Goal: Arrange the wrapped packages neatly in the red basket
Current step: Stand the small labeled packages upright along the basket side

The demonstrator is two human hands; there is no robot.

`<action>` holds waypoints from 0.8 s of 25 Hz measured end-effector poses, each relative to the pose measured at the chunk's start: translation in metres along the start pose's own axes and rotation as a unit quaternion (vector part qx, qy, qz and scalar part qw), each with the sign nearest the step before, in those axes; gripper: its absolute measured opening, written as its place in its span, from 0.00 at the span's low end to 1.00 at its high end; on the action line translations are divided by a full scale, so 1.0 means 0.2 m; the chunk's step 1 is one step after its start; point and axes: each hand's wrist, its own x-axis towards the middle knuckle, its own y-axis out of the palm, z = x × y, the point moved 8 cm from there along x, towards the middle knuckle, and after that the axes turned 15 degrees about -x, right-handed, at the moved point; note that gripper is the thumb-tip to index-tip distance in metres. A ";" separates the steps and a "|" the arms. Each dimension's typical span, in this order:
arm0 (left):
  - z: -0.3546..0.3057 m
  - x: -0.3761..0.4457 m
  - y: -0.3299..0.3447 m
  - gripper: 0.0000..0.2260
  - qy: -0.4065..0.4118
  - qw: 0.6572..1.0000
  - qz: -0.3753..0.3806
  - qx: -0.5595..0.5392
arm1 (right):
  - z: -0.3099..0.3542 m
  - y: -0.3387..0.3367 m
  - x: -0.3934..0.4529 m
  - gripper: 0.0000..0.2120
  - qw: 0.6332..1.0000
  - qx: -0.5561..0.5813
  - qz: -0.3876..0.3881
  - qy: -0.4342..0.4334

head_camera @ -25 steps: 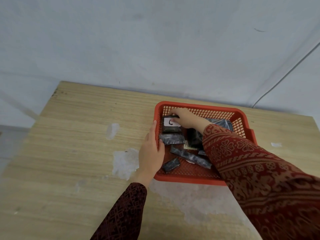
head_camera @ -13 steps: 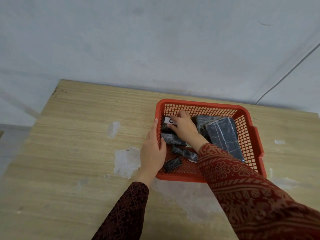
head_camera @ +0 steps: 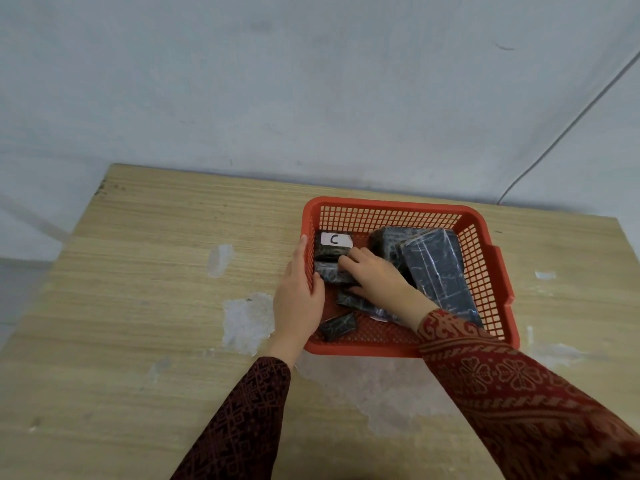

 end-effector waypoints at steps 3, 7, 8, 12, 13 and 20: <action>-0.01 -0.01 0.00 0.30 0.001 1.000 -0.001 0.003 | -0.01 -0.01 0.03 0.19 0.999 0.023 0.010 -0.020; -0.02 0.00 0.00 0.30 0.010 1.000 -0.003 0.010 | -0.15 -0.06 0.04 0.12 0.968 0.240 0.048 0.050; -0.02 0.00 0.00 0.30 0.010 1.000 -0.003 0.011 | -0.18 -0.07 0.04 0.12 0.959 0.270 0.061 0.061; -0.02 -0.01 0.00 0.30 0.012 1.000 -0.006 0.011 | -0.24 -0.13 0.03 0.13 0.950 0.295 0.076 0.060; -0.02 -0.01 0.00 0.30 0.014 1.000 -0.006 0.011 | -0.25 -0.14 0.02 0.13 0.950 0.297 0.076 0.061; -0.02 -0.01 0.00 0.30 0.018 1.000 -0.003 0.010 | -0.28 -0.29 0.06 0.10 0.955 0.284 0.074 0.041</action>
